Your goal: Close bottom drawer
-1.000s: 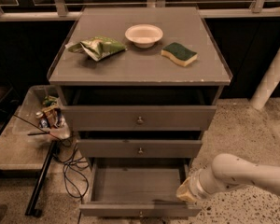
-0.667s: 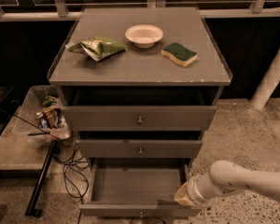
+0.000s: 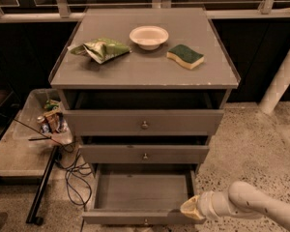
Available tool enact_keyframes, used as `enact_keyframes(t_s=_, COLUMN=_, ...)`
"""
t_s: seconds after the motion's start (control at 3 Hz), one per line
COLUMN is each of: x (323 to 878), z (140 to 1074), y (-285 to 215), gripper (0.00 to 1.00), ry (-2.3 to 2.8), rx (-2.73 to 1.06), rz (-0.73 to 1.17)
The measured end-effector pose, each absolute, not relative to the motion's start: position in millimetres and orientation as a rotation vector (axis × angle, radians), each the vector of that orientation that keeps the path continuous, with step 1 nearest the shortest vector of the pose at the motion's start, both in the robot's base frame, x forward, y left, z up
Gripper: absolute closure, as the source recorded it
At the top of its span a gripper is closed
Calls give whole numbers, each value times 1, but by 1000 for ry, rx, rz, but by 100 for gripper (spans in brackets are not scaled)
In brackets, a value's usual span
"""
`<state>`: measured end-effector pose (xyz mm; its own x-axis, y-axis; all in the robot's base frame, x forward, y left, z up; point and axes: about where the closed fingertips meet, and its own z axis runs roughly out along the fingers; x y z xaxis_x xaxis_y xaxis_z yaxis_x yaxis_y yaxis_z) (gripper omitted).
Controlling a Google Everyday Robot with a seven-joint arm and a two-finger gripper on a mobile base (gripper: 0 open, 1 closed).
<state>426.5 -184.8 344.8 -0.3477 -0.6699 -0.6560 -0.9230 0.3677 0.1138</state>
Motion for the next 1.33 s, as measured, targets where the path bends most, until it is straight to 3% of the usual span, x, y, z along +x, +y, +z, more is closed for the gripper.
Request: enact_keyframes(t_s=1.33, x=417, z=252, y=-181, gripper=100, ry=2167, rx=-1319, rz=794)
